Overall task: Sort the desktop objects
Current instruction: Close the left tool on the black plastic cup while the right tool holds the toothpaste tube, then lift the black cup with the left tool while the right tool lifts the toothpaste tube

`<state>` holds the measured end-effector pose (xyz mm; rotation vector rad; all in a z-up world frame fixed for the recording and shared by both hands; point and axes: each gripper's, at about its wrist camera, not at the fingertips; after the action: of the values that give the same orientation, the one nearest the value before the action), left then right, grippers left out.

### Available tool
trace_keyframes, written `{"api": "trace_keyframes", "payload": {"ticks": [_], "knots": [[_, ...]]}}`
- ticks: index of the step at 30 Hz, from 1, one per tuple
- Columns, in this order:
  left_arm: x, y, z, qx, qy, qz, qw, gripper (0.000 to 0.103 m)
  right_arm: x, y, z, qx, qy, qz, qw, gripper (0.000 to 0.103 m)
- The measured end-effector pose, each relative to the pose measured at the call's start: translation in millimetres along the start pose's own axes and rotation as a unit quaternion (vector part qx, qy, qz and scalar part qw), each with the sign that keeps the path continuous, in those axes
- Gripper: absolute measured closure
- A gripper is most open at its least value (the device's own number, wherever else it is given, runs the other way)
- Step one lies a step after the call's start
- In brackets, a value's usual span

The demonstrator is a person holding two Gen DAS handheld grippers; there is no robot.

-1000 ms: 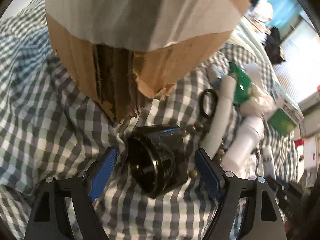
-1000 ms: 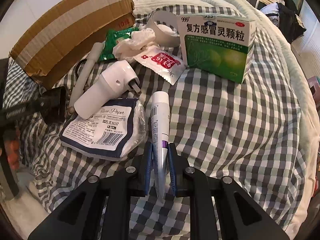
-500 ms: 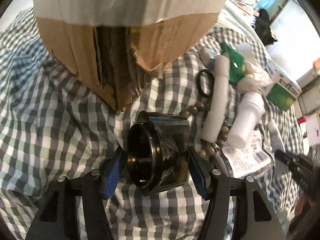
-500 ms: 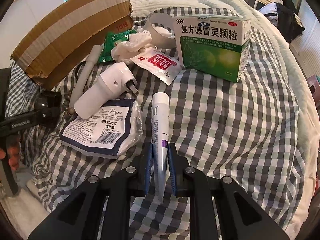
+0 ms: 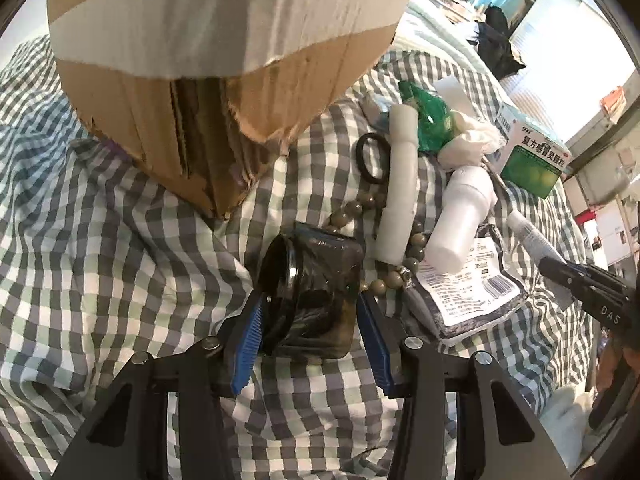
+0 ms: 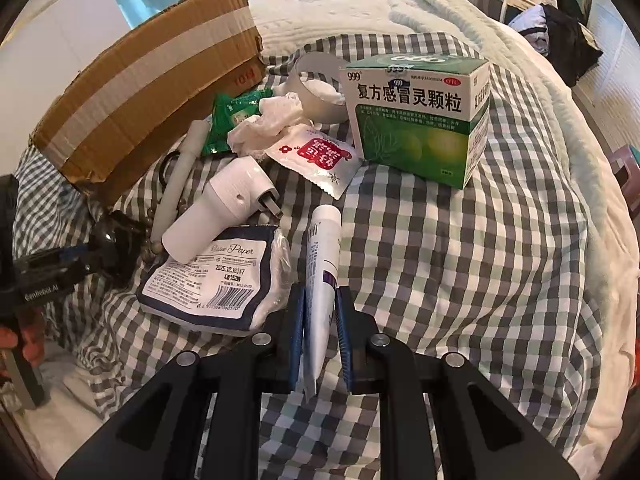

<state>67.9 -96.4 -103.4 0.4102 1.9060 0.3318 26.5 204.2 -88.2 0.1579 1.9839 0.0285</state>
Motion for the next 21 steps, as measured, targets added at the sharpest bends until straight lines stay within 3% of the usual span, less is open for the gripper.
{"api": "trace_keyframes", "payload": {"ticks": [5,7,10,21], "knots": [[6.1,6.7,-10.0,-0.01,0.005,0.006,0.9999,0.047,-1.5,-6.2,2.8,-0.009,-0.003,0.005,1.0,0.088],[6.8,10.3,-14.3,-0.004,0.013,0.002,0.9999,0.031,0.0,-6.9,2.5,-0.01,-0.004,0.006,1.0,0.088],[8.2,9.5,-19.0,-0.005,0.028,-0.012,0.9995,0.018,3.8,-9.6,1.8,-0.013,-0.005,0.003,1.0,0.088],[57.8,-2.0,-19.6,-0.008,-0.026,-0.071,0.9971,0.017,14.8,-4.4,7.0,-0.007,-0.02,-0.008,1.0,0.088]]}}
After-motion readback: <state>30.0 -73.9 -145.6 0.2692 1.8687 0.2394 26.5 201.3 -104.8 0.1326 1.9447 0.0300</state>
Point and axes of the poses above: each gripper's, at about its wrist camera, not at the fingertips, and x roughly the way its jaws point, y to its right, z to its underside, and after that the axes turned 13 degrees about z, right-handed
